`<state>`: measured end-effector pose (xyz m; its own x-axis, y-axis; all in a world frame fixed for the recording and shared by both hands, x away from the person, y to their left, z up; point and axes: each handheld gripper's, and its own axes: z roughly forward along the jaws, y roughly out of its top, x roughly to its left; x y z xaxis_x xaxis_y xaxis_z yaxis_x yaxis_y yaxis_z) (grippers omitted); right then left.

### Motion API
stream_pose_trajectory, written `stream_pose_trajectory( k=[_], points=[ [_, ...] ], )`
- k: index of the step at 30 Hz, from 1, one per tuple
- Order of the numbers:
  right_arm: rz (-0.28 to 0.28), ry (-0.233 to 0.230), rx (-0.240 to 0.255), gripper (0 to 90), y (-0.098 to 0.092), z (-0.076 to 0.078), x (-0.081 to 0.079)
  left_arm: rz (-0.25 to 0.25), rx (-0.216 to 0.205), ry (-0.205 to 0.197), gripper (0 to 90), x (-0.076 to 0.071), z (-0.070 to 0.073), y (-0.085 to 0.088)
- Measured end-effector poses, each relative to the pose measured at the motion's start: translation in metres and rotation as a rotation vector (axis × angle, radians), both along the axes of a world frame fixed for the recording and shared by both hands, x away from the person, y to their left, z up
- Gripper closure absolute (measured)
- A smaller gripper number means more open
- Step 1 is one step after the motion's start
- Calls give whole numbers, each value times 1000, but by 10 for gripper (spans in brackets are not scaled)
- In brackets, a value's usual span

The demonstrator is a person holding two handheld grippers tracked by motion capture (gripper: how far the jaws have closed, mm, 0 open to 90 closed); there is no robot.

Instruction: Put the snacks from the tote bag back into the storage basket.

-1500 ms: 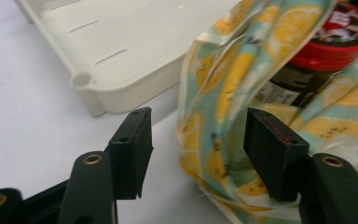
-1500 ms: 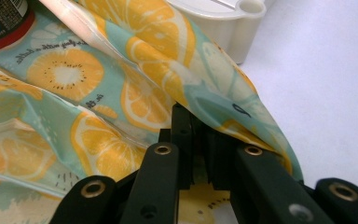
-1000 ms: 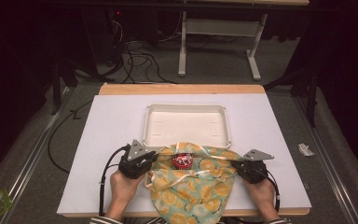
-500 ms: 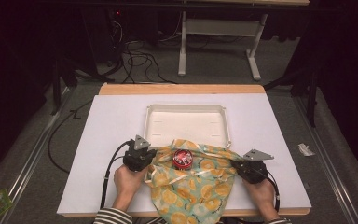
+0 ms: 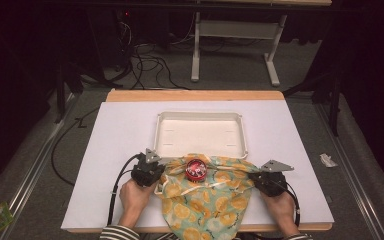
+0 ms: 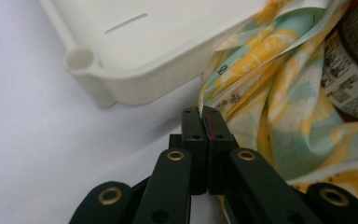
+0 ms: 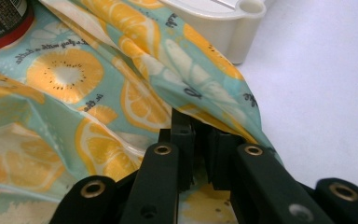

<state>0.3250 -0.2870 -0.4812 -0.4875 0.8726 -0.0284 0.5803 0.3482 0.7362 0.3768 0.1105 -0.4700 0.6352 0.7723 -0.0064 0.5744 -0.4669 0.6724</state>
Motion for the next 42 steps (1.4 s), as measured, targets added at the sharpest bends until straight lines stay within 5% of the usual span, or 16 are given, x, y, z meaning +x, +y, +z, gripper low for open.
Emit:
stream_pose_trajectory(
  k=[7, 10, 14, 18, 25, 30, 35, 42],
  points=[
    [-5, -3, -2, 845, 1, 0, 0, 18, 17, -15, 875, -2, 0, 1],
    [-5, -4, -4, 845, 1, 0, -1, 31, -15, -13, 782, -4, 4, 5],
    [-3, -7, -7, 844, 1, 0, -1, 40, -73, -58, 626, -14, 18, 8],
    [-3, -8, -10, 844, 2, 0, -1, 20, -83, -96, 547, -24, 29, 5],
    [-2, -9, -13, 841, 2, 0, -1, -11, -77, -59, 442, -30, 34, -7],
    [-2, -8, -12, 841, 2, 0, -1, 11, -15, 2, 407, -26, 22, -19],
    [-4, -7, -8, 841, 1, 0, -1, 57, 125, 14, 423, -23, 8, -27],
    [-3, -2, -2, 841, 0, 0, 0, 67, 147, -32, 676, -22, 4, -12]
  ],
)
